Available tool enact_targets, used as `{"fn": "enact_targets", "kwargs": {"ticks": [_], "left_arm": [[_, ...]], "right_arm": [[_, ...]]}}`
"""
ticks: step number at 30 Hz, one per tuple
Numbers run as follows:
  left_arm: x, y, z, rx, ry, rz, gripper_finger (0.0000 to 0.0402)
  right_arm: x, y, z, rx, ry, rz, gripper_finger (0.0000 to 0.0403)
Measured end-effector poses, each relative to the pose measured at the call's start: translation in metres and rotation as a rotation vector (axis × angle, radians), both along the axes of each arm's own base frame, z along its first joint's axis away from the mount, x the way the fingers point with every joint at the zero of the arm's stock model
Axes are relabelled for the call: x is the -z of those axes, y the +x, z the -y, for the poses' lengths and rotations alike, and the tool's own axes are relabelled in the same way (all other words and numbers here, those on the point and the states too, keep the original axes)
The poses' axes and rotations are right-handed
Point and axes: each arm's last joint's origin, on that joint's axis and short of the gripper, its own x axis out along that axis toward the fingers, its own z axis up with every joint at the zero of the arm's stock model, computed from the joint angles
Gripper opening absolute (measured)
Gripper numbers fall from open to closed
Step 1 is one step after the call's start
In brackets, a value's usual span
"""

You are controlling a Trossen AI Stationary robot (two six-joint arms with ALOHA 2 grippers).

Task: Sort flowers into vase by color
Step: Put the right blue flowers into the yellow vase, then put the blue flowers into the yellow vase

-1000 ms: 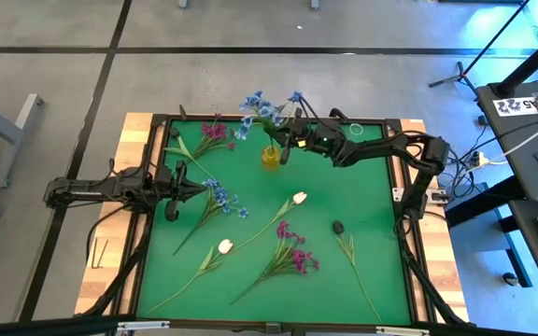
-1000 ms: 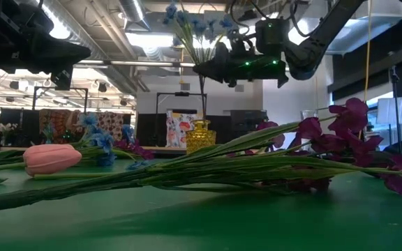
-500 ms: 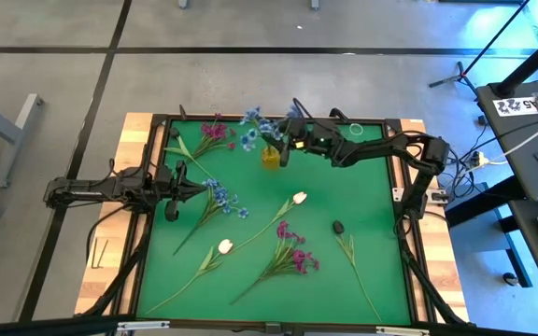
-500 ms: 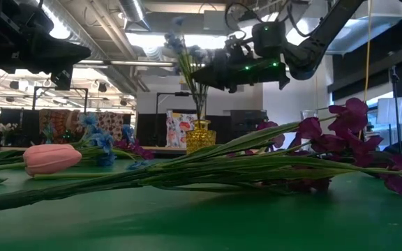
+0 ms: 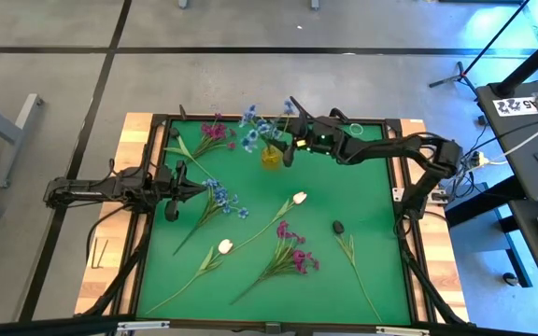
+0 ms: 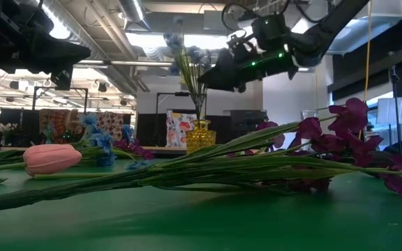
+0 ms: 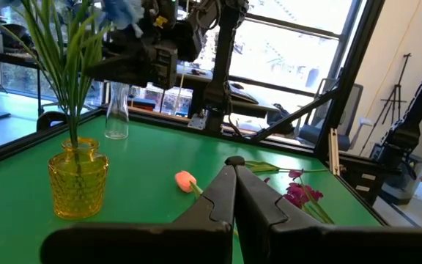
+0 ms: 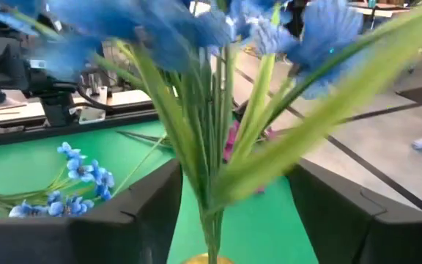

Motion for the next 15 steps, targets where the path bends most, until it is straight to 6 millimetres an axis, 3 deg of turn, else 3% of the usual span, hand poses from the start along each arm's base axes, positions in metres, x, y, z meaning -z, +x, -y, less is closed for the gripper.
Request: {"fn": "enact_targets", "kwargs": {"ticks": [15], "left_arm": [[0.000,0.000,0.000,0.000,0.000,0.000,0.0000]], "right_arm": [[-0.029,-0.035,-0.015,-0.006,0.061,-0.190,0.0265]]}}
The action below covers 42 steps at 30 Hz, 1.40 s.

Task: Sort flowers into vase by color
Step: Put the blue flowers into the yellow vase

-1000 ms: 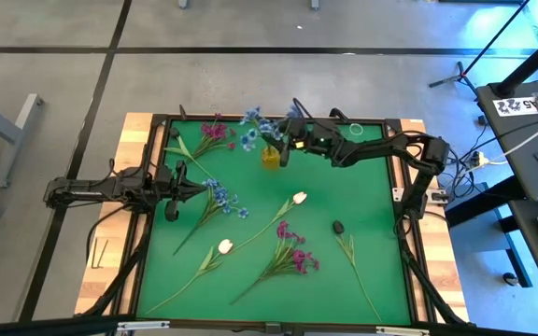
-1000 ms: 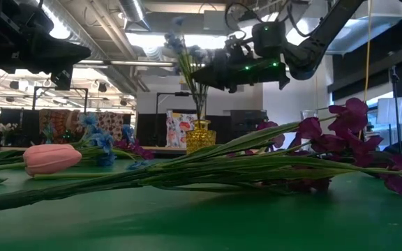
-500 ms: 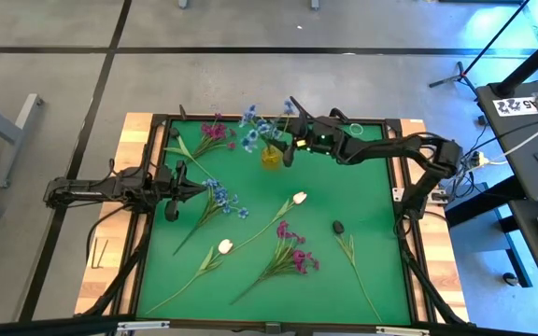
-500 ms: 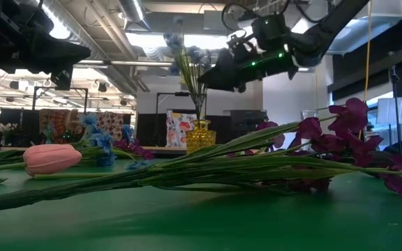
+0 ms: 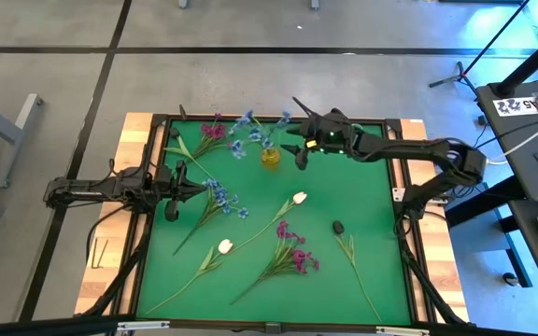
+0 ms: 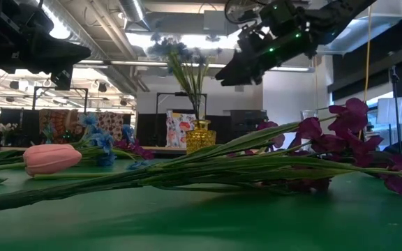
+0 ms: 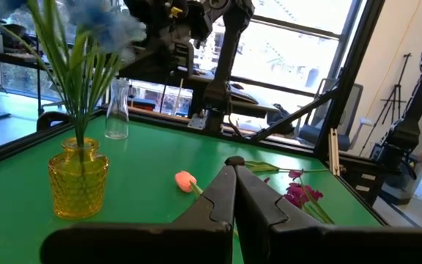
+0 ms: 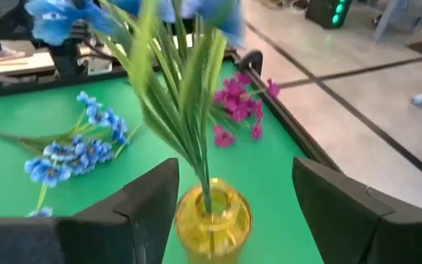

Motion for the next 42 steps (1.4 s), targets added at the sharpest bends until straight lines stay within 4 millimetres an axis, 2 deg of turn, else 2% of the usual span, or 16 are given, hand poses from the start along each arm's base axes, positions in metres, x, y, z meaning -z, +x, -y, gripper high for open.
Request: {"fn": "enact_targets", "kwargs": {"ticks": [9,17,26,35,42], "left_arm": [[0.000,0.000,0.000,0.000,0.000,0.000,0.0000],[0.000,0.000,0.000,0.000,0.000,0.000,0.0000],[0.000,0.000,0.000,0.000,0.000,0.000,0.0000],[-0.001,0.000,0.000,0.000,-0.002,0.006,0.0000],[-0.001,0.000,0.000,0.000,-0.003,0.008,0.0000]], "right_arm": [[-0.017,-0.024,-0.011,0.012,0.060,-0.059,0.0264],[-0.031,-0.034,-0.021,0.008,0.067,-0.036,0.0264],[-0.046,-0.033,-0.063,-0.041,0.011,-0.010,0.0264],[-0.046,-0.031,-0.104,-0.155,-0.007,0.003,0.0264],[-0.037,-0.052,-0.121,-0.161,0.012,0.089,0.0264]]}}
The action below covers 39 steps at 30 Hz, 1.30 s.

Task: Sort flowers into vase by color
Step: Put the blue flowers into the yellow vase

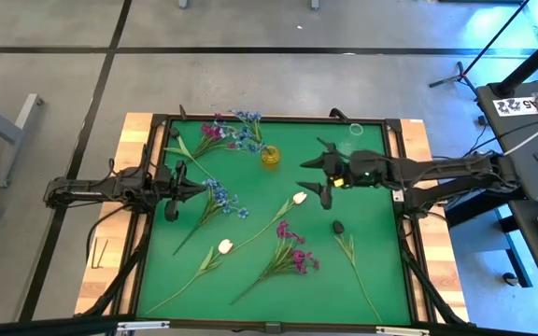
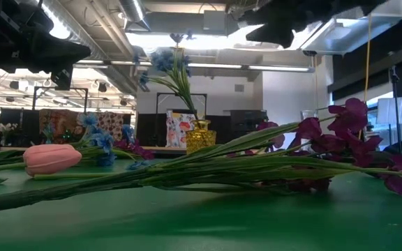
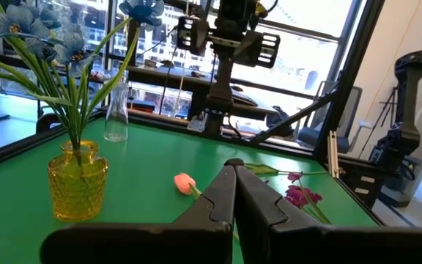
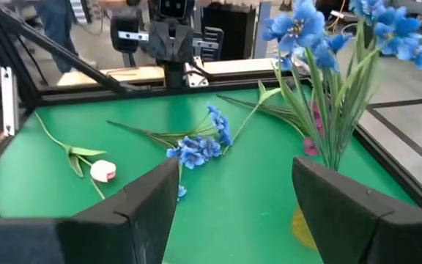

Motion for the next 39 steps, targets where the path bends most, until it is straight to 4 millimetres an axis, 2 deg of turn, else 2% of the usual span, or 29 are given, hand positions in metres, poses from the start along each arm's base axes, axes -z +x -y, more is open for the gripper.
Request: {"fn": "enact_targets", "kwargs": {"ticks": [10,20,27,33,39], "left_arm": [[0.000,0.000,-0.001,-0.019,-0.002,-0.002,0.0000],[0.001,-0.001,-0.004,-0.148,-0.011,-0.004,0.0000],[0.000,-0.001,-0.007,-0.234,-0.015,-0.006,0.0000],[0.000,-0.001,-0.007,-0.240,-0.043,-0.001,0.0000],[-0.001,-0.002,-0.010,-0.288,-0.048,-0.010,0.0001]], "right_arm": [[0.022,-0.041,-0.009,0.048,0.046,0.159,0.0264],[0.038,-0.049,-0.009,0.048,-0.023,0.240,0.0264],[0.030,-0.052,-0.009,0.040,-0.190,0.385,0.0264],[0.026,-0.053,0.011,0.137,-0.277,0.404,0.0264],[0.027,-0.055,0.032,0.147,-0.242,0.411,0.0264]]}}
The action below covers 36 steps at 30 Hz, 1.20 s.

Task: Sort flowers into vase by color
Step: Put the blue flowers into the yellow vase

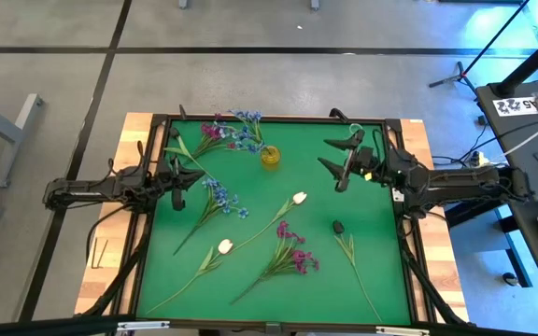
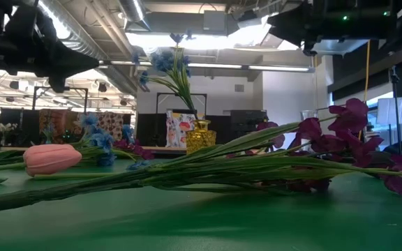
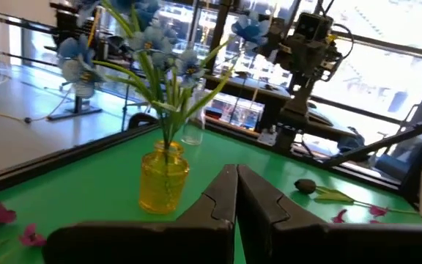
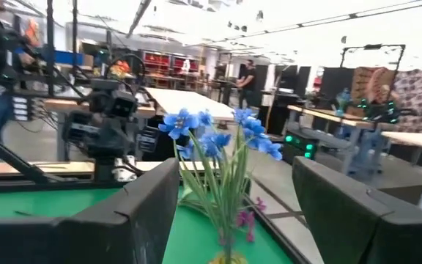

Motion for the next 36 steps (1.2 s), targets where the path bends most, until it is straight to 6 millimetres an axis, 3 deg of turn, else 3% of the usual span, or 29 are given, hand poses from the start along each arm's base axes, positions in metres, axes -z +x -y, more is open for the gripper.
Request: {"fn": "enact_targets", "kwargs": {"ticks": [15,21,30,36], "left_arm": [[0.003,-0.002,-0.008,-0.095,-0.079,-0.144,0.0112],[0.006,0.000,-0.011,-0.133,-0.132,-0.238,0.0119],[-0.016,0.007,-0.013,-0.147,-0.150,-0.335,0.0119],[-0.020,0.014,-0.013,-0.132,-0.196,-0.445,0.0119]], "right_arm": [[0.005,0.000,0.003,-0.042,0.079,-0.035,0.0264],[0.005,0.000,0.003,-0.042,0.074,-0.035,0.0264],[0.006,0.000,0.003,-0.037,0.048,-0.046,0.0264],[0.008,0.001,0.003,-0.036,0.051,-0.071,0.0264]]}}
